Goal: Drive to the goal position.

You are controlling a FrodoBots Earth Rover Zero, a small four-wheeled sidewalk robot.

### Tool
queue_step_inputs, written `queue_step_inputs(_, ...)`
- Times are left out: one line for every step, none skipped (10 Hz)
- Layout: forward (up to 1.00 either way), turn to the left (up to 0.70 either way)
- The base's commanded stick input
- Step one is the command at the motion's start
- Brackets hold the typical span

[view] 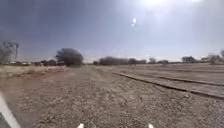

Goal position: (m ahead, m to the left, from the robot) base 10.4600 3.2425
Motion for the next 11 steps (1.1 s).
queue_step_inputs(0.70,0.00)
queue_step_inputs(0.70,0.00)
queue_step_inputs(0.70,0.00)
queue_step_inputs(0.70,0.00)
queue_step_inputs(0.70,0.00)
queue_step_inputs(0.70,0.00)
queue_step_inputs(0.70,0.00)
queue_step_inputs(0.70,0.00)
queue_step_inputs(0.70,0.00)
queue_step_inputs(0.70,0.00)
queue_step_inputs(0.70,0.00)
